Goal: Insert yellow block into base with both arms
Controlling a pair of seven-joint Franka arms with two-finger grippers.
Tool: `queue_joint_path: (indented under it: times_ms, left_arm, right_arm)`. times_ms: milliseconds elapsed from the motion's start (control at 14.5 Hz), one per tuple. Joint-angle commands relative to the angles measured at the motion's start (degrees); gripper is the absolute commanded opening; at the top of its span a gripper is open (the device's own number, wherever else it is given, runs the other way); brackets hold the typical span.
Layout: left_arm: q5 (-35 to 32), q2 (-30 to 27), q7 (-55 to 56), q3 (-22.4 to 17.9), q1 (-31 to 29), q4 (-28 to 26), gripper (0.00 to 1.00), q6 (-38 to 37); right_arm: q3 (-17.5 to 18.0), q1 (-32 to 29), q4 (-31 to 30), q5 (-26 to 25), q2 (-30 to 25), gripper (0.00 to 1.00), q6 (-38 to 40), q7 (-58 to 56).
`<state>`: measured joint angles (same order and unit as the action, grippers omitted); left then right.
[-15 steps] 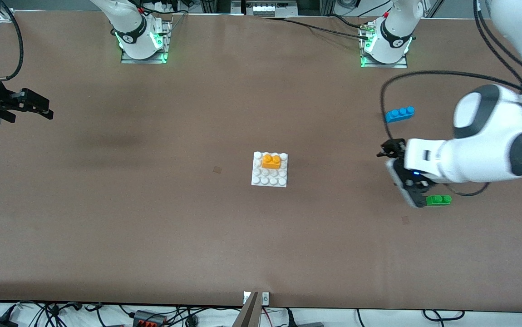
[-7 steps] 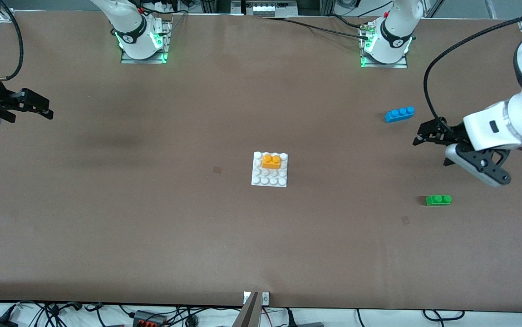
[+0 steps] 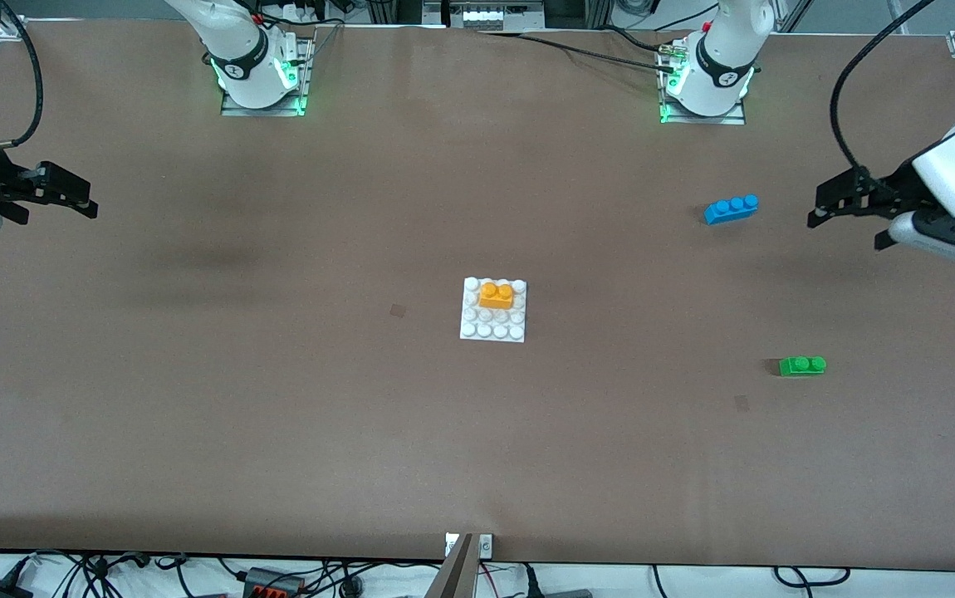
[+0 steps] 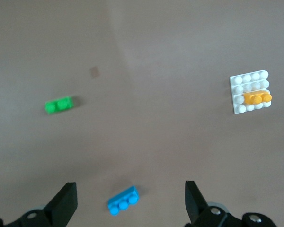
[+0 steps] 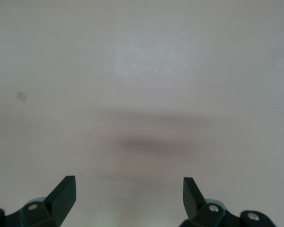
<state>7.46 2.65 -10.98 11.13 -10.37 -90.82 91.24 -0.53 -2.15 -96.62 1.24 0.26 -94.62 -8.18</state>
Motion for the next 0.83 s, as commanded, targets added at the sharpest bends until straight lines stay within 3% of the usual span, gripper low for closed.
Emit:
queue_joint_path:
  times_ms: [0,207,757]
  left_arm:
    - [-0.3,-2.8,9.3,-1.6,1.0,-2.3,1.0,-1.1]
    - [-4.5,-3.3,23.1,-0.6,1.1,-2.3,1.0,-6.1]
    - [-8.2,-2.8,20.8,1.2,1.8,-2.5,1.0,-4.3]
  right_arm:
    - [-0.1,0.2,0.7,0.2,0.0,1.0,0.9,-0.4]
    - [-0.2,0.2,0.7,0.2,0.0,1.0,0.9,-0.4]
    - [-0.2,0.0,0.7,0.2,0.0,1.0,0.9,-0.4]
